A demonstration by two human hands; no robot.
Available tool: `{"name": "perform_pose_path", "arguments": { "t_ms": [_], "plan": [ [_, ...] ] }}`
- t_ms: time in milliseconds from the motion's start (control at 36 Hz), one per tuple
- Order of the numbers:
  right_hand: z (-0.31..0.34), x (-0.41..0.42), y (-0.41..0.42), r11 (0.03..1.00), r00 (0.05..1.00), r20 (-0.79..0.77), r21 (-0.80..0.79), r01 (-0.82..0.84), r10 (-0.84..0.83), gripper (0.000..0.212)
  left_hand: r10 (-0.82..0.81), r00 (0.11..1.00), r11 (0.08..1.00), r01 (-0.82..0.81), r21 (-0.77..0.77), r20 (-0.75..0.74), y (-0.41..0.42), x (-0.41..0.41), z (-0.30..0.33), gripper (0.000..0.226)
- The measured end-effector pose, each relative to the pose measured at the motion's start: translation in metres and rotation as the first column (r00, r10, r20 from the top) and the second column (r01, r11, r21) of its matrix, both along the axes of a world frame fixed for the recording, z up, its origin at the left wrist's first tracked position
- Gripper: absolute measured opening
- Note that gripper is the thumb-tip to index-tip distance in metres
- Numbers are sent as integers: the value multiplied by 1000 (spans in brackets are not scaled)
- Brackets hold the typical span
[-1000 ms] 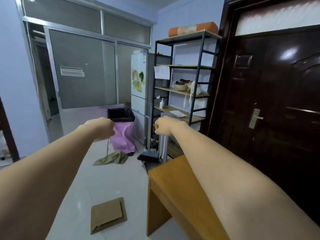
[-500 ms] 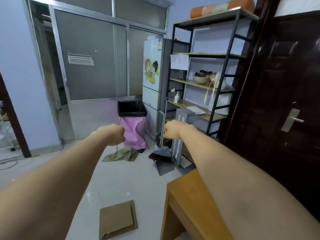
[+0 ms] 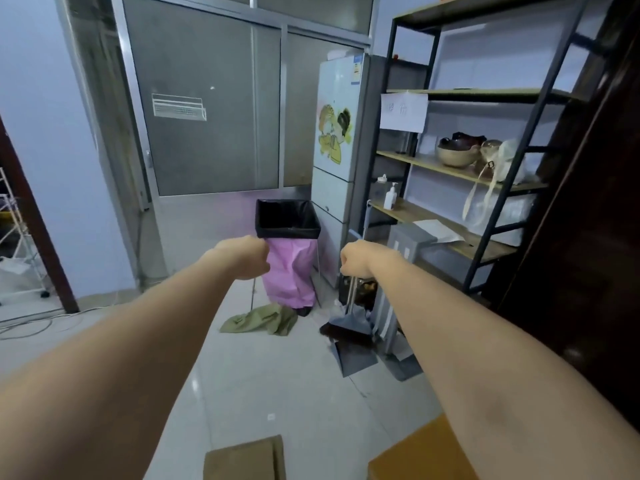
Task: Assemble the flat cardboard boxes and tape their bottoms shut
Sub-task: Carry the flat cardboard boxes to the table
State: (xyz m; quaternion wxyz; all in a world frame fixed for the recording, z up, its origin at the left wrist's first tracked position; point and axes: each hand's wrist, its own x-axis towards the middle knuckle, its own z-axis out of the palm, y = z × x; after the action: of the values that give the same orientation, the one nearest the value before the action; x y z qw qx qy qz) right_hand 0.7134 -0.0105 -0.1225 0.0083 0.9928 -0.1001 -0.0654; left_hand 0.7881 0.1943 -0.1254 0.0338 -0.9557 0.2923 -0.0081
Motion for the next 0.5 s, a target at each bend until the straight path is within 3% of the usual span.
{"name": "perform_pose_path", "arguments": {
  "t_ms": [83, 250, 500],
  "plan": [
    [-7, 51, -1, 1000, 1000, 21, 24, -11, 11, 34, 7, 1000, 1000, -7, 6, 8, 0, 49, -7, 26],
    [-30, 157, 0, 998, 999, -14, 51, 31, -30, 19, 1, 1000, 999, -1, 42, -3, 2, 162, -31, 25],
    [-101, 313, 8, 995, 992, -120, 94, 41, -30, 18, 15, 989, 997, -4, 75, -145, 13, 331, -95, 29]
  ]
}}
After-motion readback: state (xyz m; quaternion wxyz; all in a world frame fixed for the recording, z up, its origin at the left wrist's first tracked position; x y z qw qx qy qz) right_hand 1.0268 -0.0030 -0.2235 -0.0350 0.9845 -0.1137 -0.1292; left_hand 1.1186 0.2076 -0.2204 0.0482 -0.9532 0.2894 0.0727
